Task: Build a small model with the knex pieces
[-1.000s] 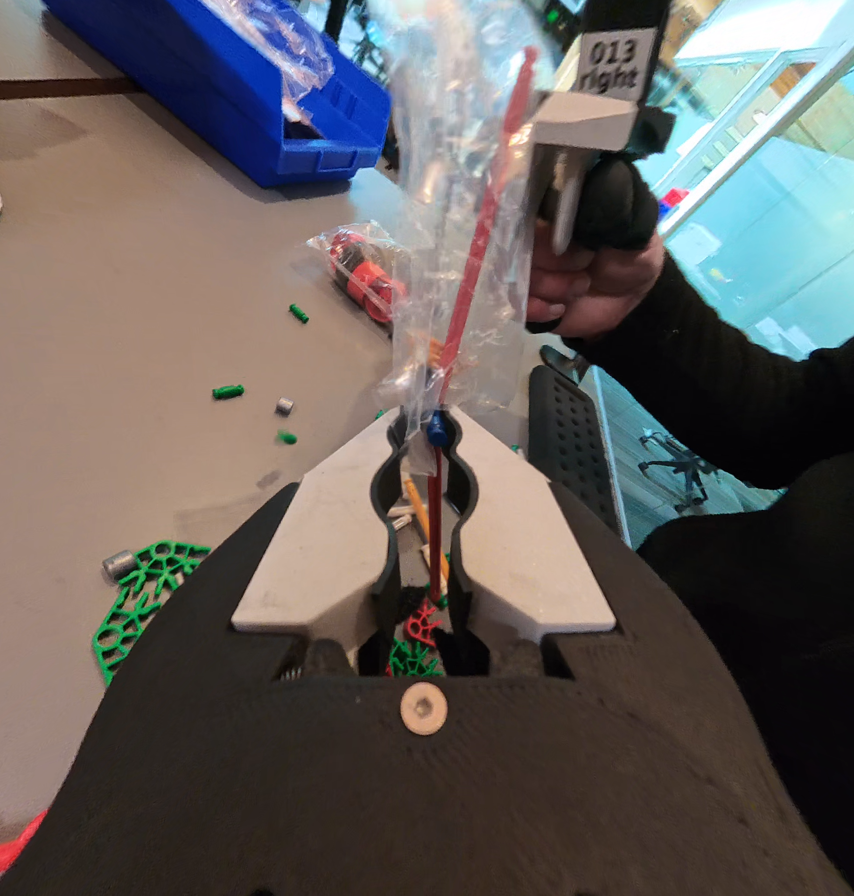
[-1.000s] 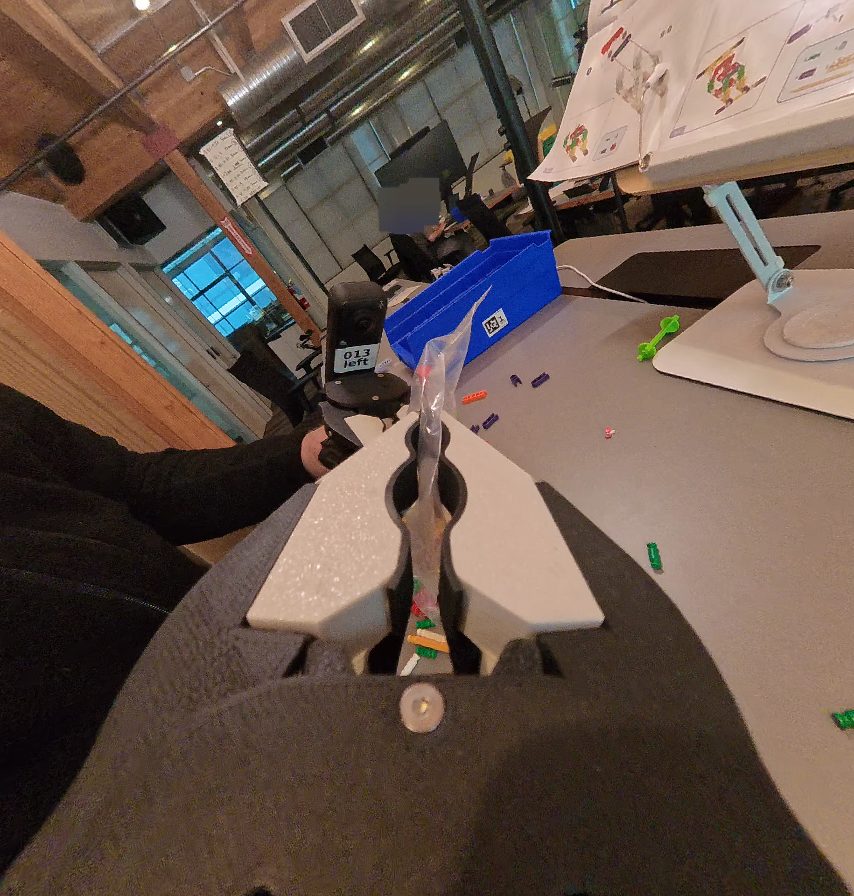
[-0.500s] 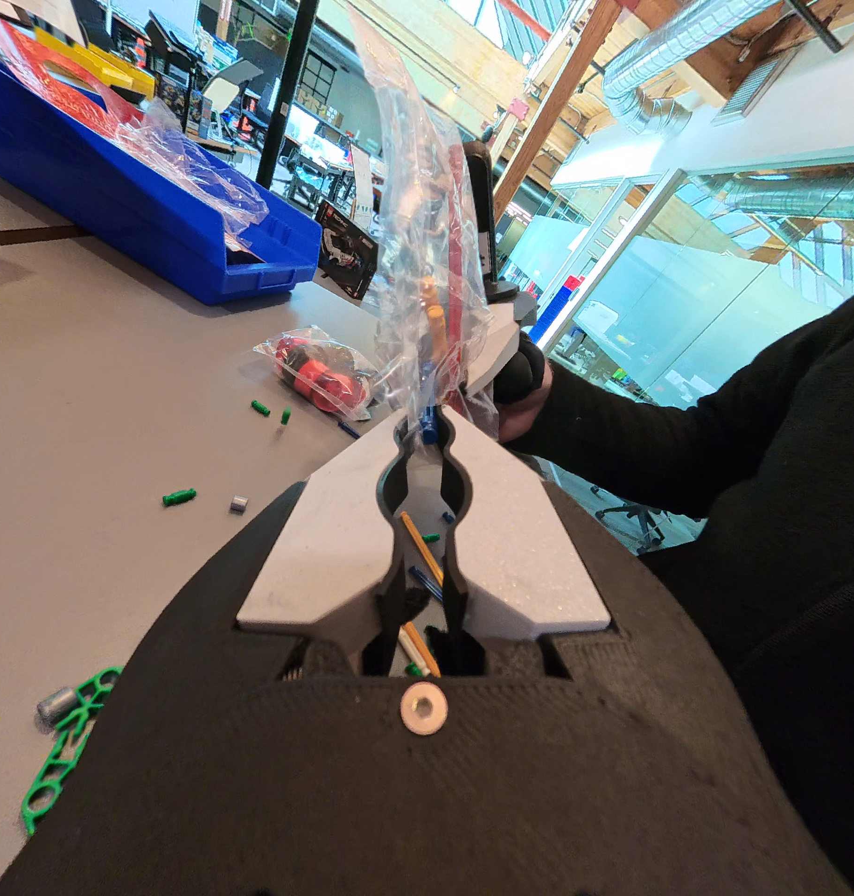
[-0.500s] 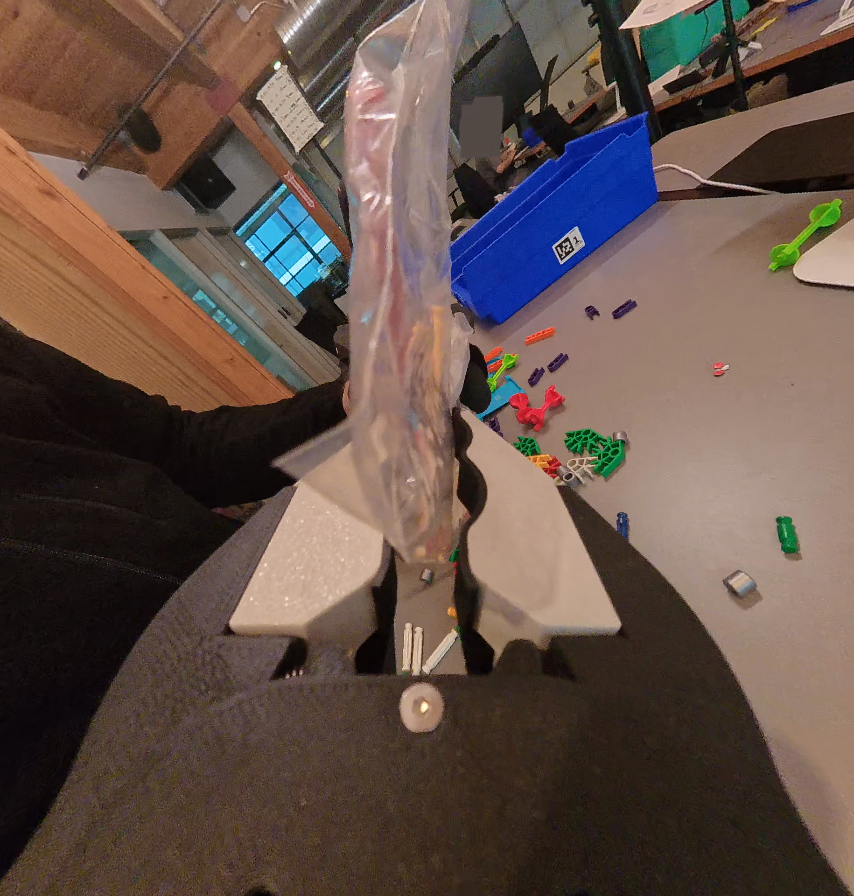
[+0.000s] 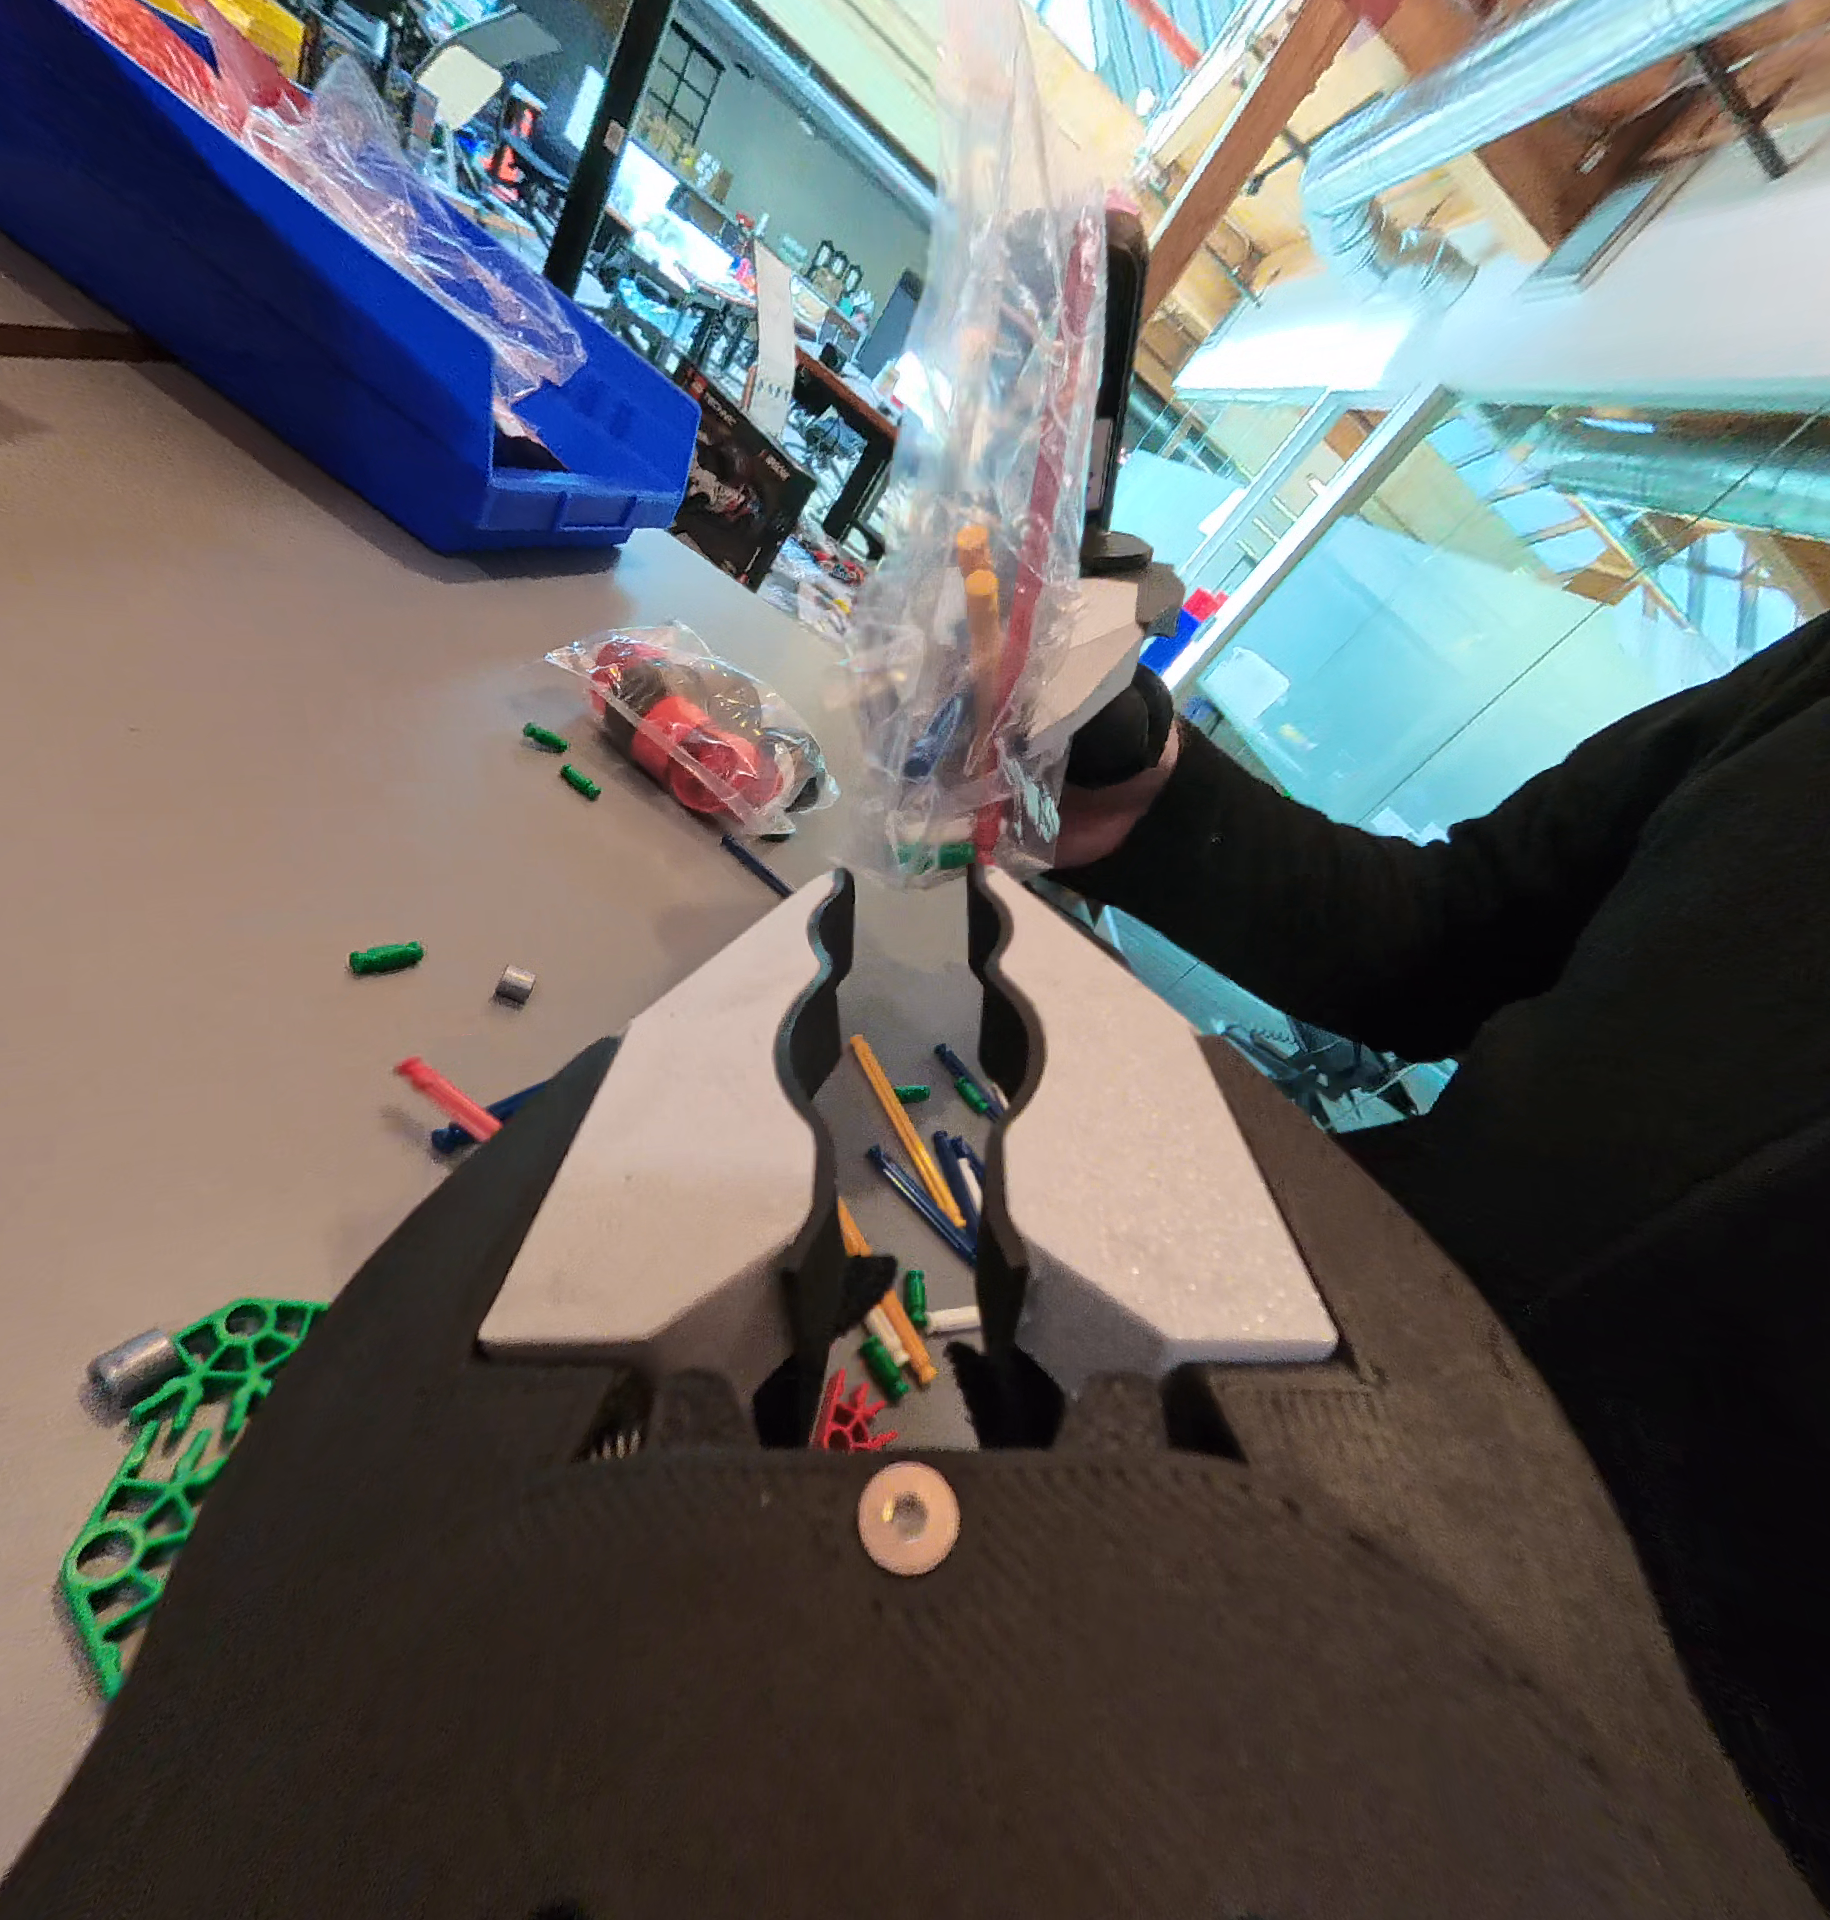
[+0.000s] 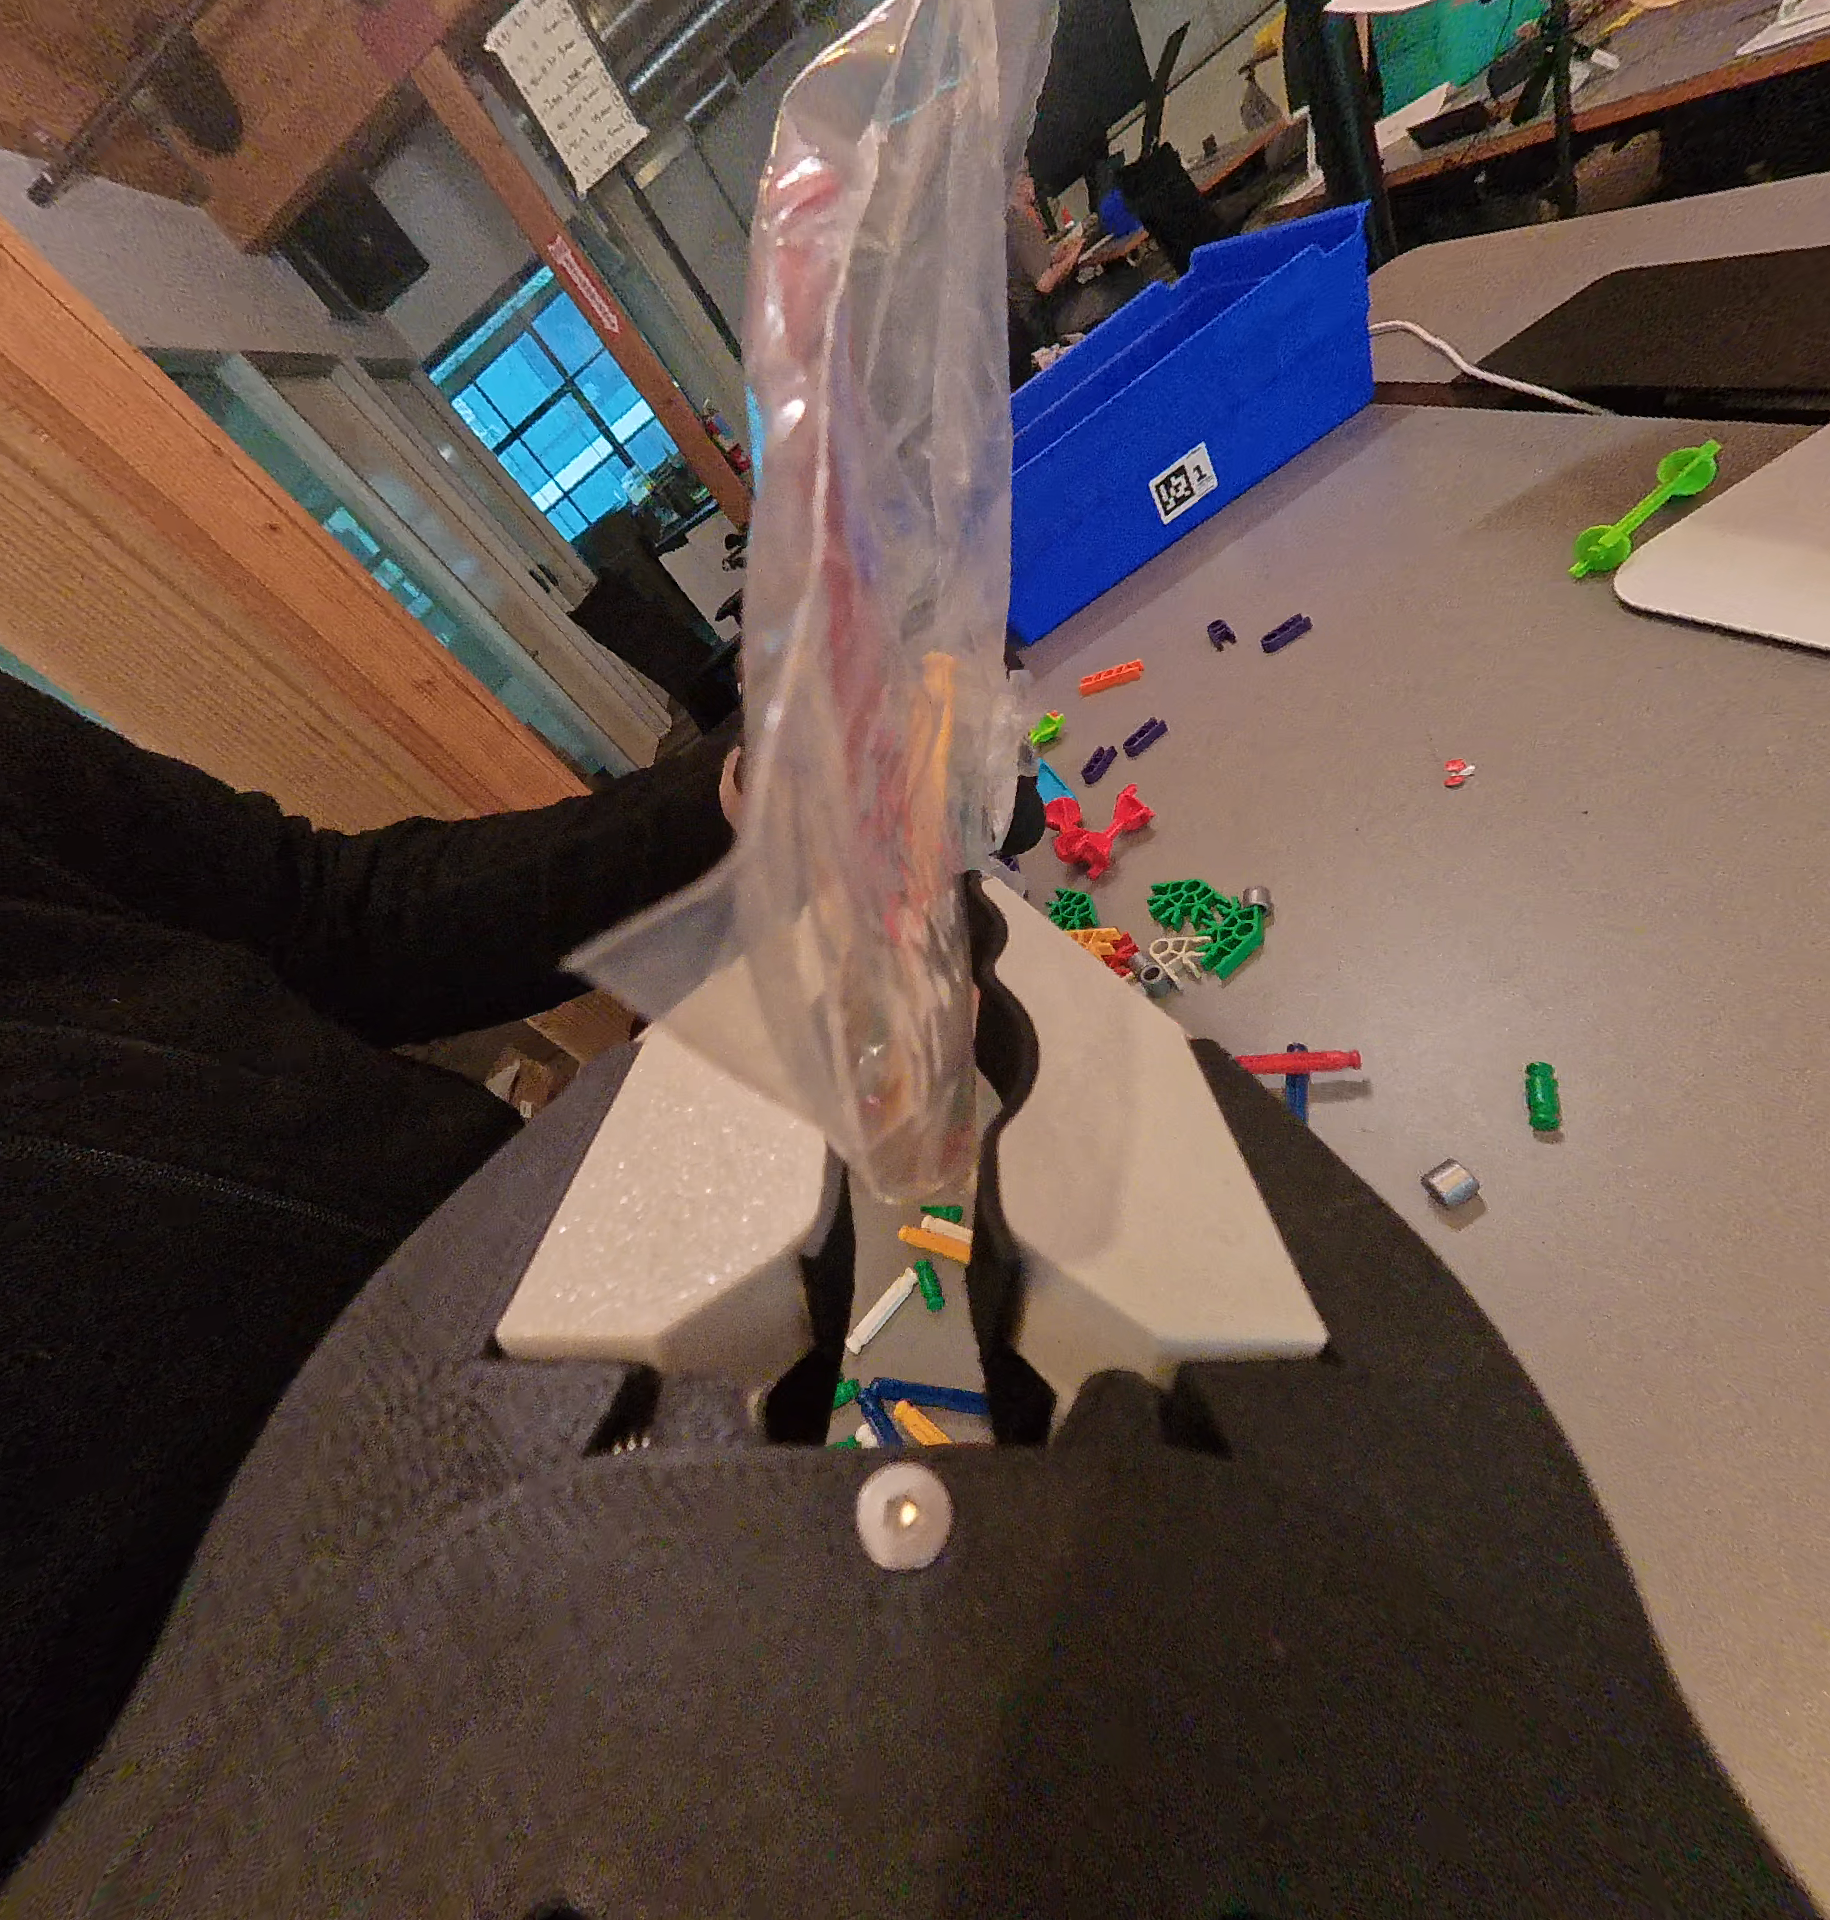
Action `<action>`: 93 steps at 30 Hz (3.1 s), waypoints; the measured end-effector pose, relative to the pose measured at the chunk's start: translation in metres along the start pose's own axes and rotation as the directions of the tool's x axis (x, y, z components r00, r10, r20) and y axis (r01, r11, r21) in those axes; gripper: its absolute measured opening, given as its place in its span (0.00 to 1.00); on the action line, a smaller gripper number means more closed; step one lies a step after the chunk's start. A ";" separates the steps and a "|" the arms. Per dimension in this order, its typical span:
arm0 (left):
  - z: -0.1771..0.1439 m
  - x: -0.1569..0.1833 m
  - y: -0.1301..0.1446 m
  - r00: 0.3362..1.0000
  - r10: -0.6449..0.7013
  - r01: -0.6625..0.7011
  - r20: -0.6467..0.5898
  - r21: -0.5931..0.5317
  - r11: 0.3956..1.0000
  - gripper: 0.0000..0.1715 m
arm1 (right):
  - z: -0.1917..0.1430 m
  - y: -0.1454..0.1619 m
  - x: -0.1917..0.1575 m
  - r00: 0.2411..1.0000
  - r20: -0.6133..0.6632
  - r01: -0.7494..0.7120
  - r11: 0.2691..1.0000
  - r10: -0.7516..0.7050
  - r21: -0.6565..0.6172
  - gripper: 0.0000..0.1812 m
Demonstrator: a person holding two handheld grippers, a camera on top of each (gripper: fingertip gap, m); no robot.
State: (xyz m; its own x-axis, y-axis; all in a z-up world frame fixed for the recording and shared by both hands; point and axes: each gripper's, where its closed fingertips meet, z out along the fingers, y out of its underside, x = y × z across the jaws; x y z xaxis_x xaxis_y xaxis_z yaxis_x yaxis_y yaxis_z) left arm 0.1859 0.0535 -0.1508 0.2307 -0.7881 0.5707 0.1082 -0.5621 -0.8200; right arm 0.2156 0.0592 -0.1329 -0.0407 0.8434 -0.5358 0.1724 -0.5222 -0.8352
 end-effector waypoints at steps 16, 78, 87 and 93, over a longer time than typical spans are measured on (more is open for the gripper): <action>0.005 0.009 0.000 0.995 0.029 -0.032 -0.096 -0.028 0.999 0.00 | -0.001 0.025 -0.021 0.973 0.123 0.227 0.899 -0.194 -0.374 0.07; -0.036 0.022 -0.020 0.986 0.089 -0.067 -0.142 0.151 0.986 0.01 | 0.012 0.028 -0.007 0.975 -0.085 0.133 0.847 -0.205 -0.515 0.00; -0.037 -0.009 0.017 0.995 0.094 -0.094 0.014 -0.018 0.995 0.08 | 0.005 0.022 -0.003 0.840 -0.105 0.267 0.575 -0.532 -0.773 0.00; -0.036 -0.016 0.027 0.987 0.146 -0.140 0.070 -0.094 0.986 0.00 | 0.011 0.025 0.005 0.835 -0.062 0.275 0.511 -0.547 -0.814 0.00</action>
State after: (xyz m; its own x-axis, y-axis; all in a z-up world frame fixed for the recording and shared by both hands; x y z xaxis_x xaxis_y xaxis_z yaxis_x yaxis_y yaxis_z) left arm 0.1501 0.0419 -0.1803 0.3112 -0.8424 0.4399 -0.0169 -0.4678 -0.8837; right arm 0.2086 0.0490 -0.1582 -0.0673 0.9976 0.0173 0.8784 0.0674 -0.4731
